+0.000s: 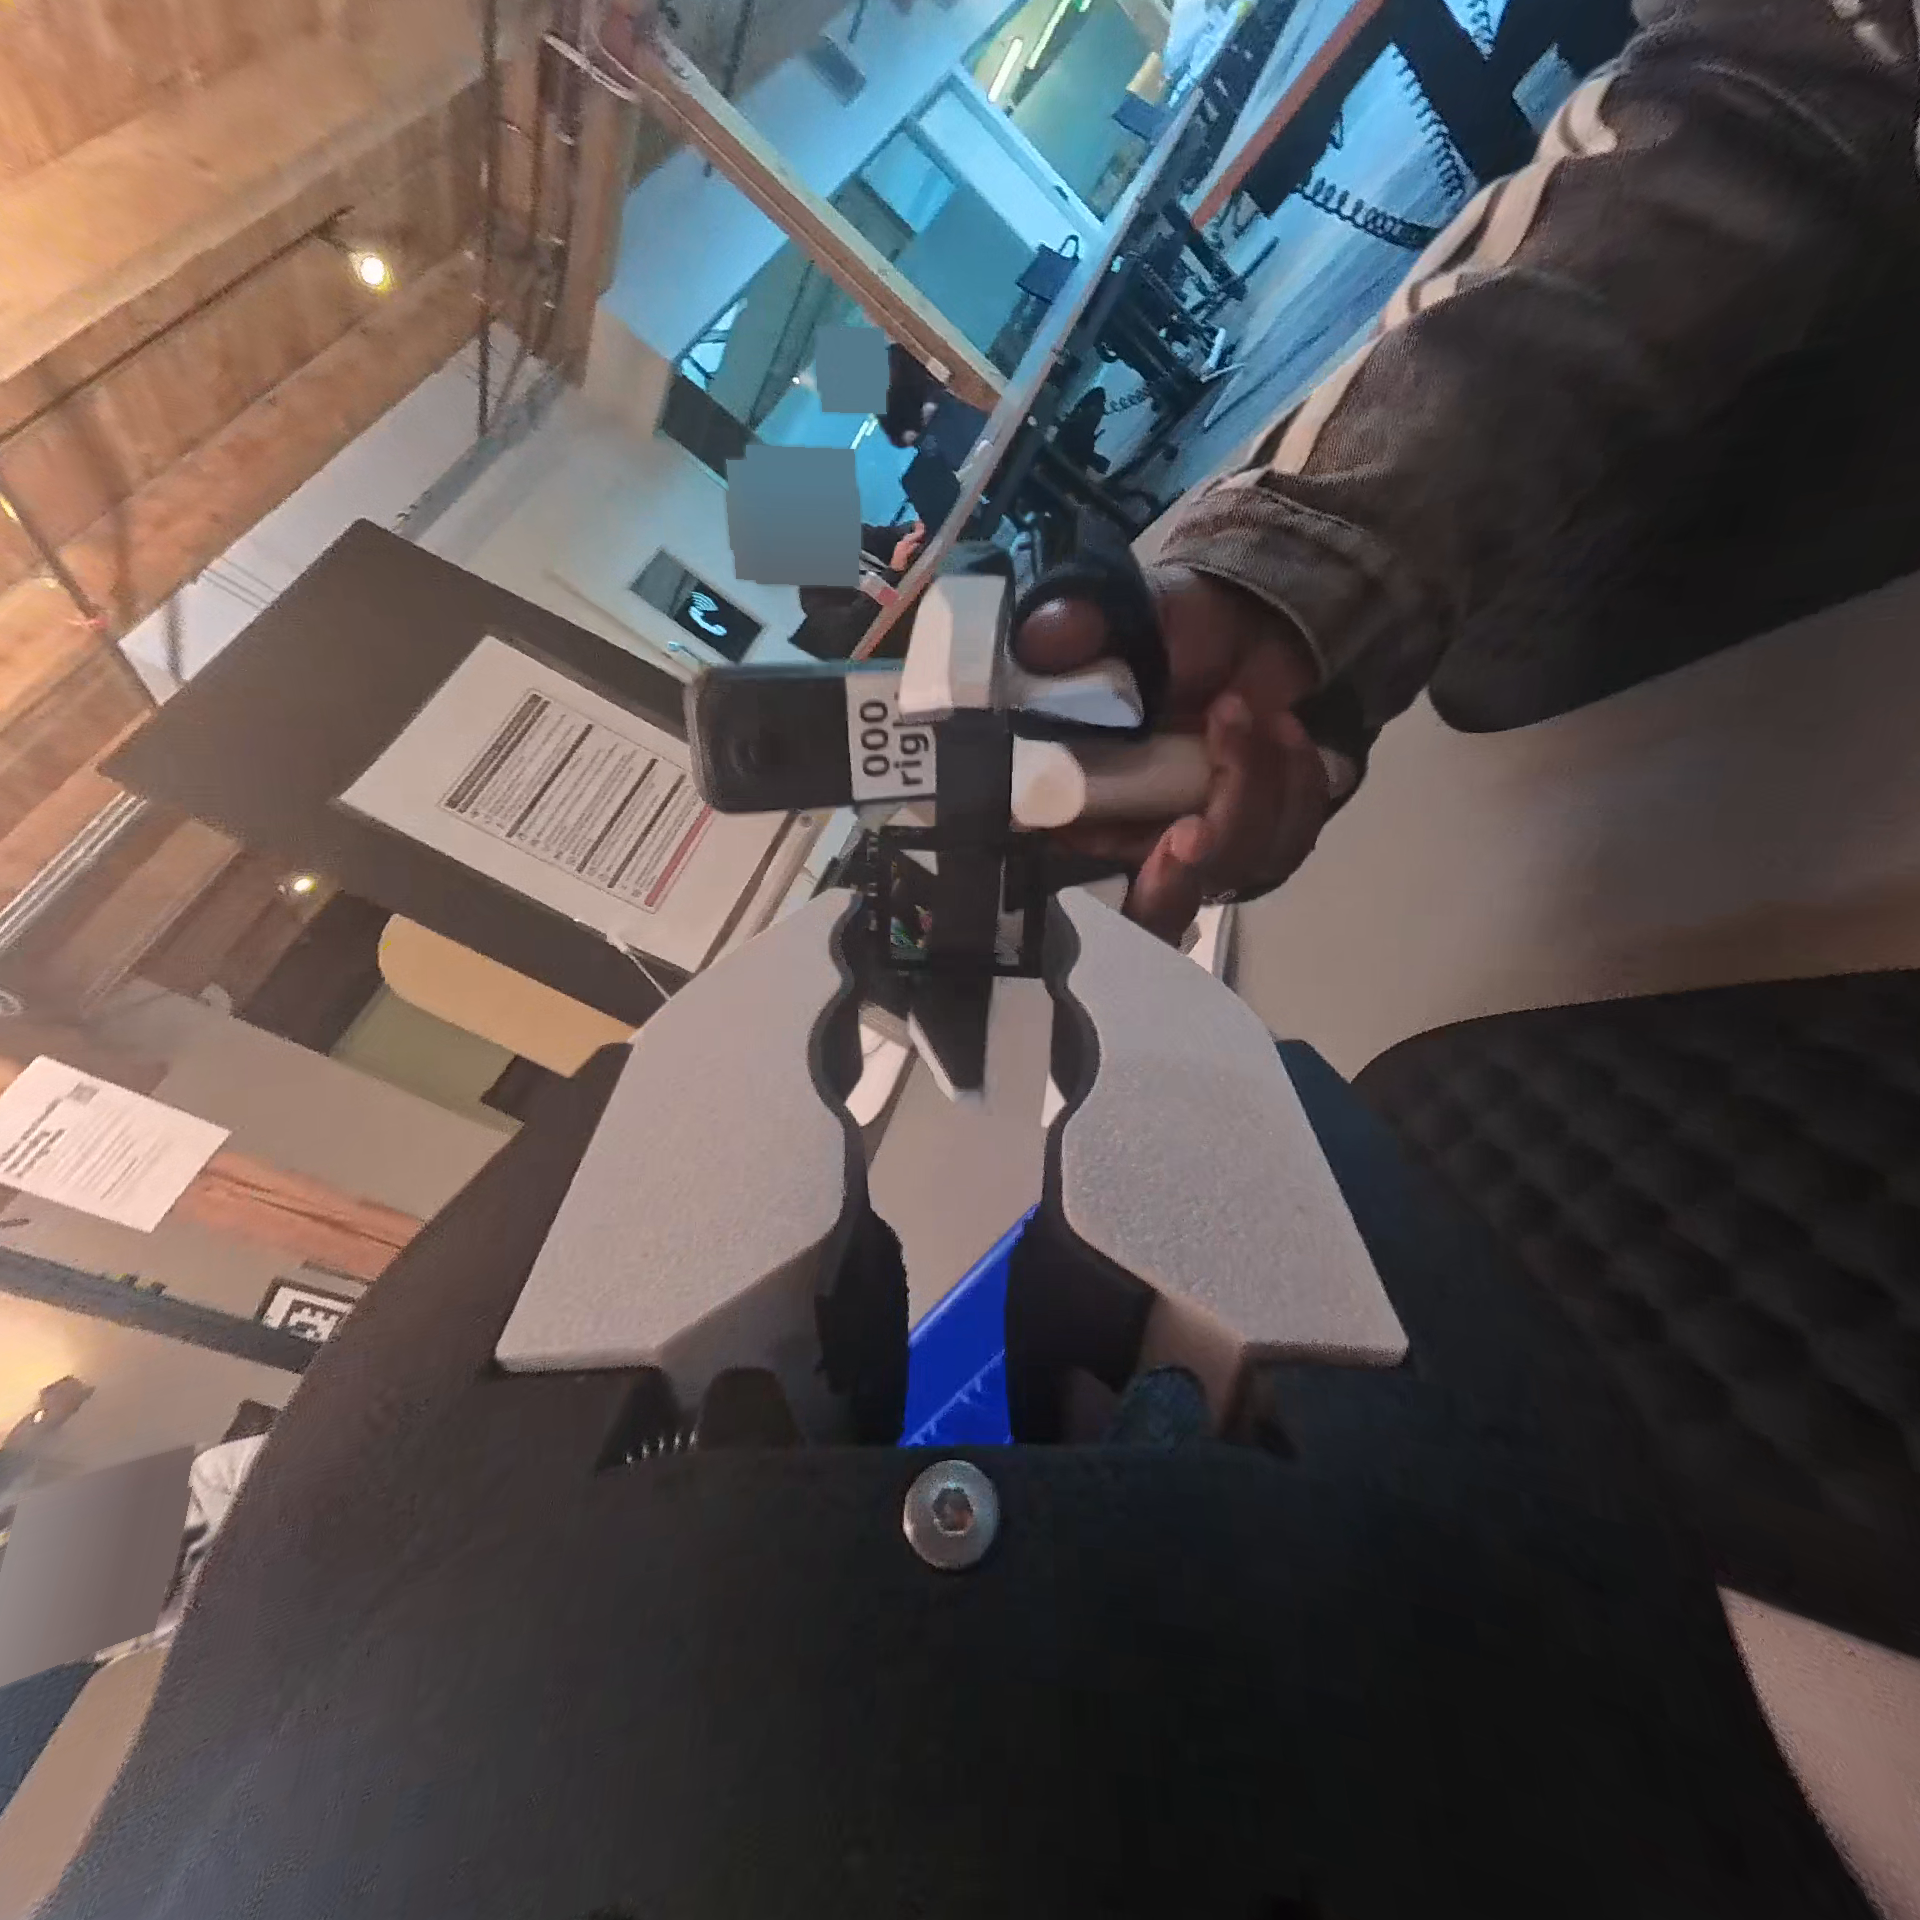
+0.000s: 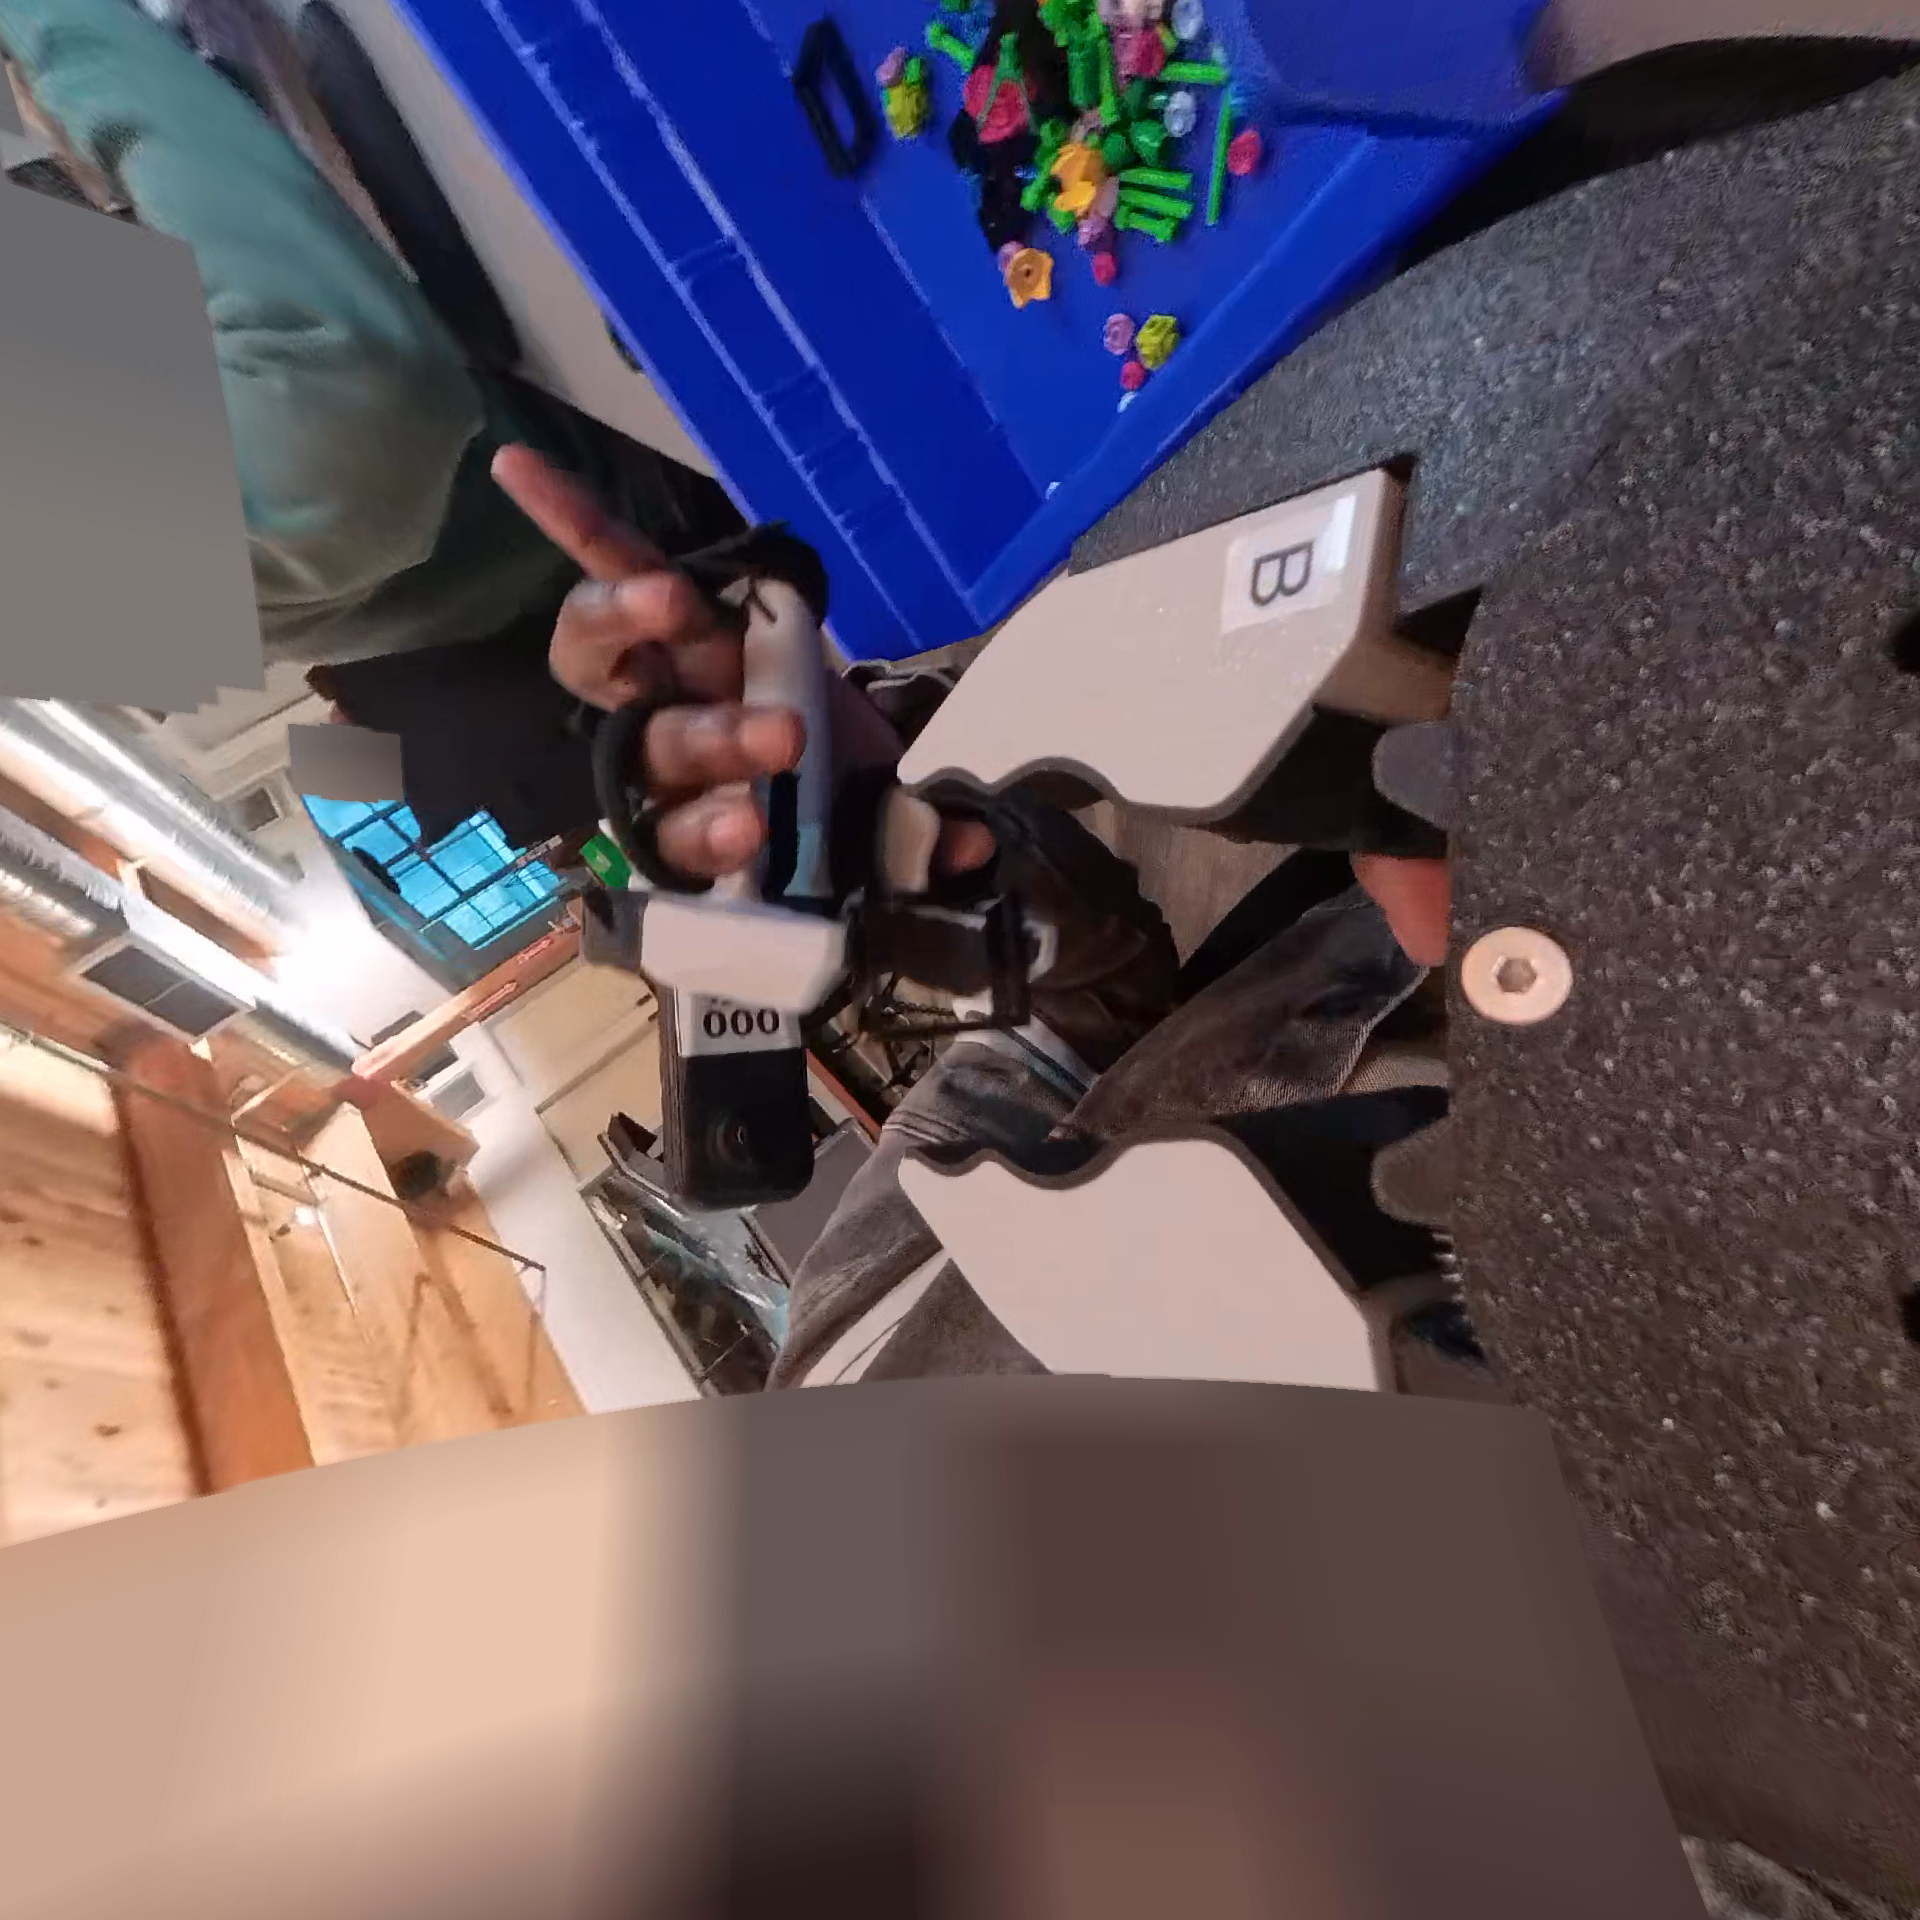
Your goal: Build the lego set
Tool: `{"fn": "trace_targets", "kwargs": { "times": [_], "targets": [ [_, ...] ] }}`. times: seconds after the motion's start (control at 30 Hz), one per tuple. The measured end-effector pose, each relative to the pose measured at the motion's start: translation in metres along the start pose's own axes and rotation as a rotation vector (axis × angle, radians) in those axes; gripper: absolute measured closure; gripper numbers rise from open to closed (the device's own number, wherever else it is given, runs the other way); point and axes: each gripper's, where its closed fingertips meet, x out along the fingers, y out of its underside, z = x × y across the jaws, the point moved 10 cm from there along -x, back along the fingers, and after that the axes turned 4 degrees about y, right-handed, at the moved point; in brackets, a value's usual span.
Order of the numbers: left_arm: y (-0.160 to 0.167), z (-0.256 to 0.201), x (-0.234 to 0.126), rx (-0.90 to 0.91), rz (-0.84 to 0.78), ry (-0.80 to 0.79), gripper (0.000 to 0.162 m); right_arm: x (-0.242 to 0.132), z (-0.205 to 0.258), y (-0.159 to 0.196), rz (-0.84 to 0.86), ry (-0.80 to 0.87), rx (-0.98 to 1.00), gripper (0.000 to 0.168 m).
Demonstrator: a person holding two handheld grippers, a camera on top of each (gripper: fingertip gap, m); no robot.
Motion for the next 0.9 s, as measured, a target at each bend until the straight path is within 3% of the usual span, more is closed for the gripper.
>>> {"fn": "trace_targets", "kwargs": {
  "times": [0.13,0.3,0.43,0.53,0.6,0.73,0.9],
  "targets": [
    [-0.002,0.001,0.017,-0.041,-0.044,0.006,0.129,-0.014,0.012,0.001,-0.033,0.097,-0.134,0.142],
    [-0.002,-0.008,0.046,-0.138,-0.014,0.001,0.126,-0.048,0.027,0.011,-0.059,0.320,-0.240,0.142],
    [-0.002,-0.016,0.064,-0.363,-0.079,0.002,0.117,-0.089,0.042,0.029,-0.076,0.787,-0.573,0.143],
    [-0.002,-0.017,0.079,-0.703,-0.129,-0.054,0.129,-0.105,0.055,0.048,0.036,1.263,-0.822,0.142],
    [-0.005,-0.022,0.097,-0.854,-0.074,0.035,0.133,-0.102,0.064,0.061,0.092,1.447,-0.909,0.142],
    [-0.002,-0.028,0.126,-0.968,0.007,0.076,0.136,-0.095,0.073,0.077,0.075,1.548,-0.896,0.142],
    [0.006,-0.031,0.150,-1.155,0.033,0.283,0.139,-0.095,0.074,0.089,0.064,1.569,-0.896,0.142]
  ]
}}
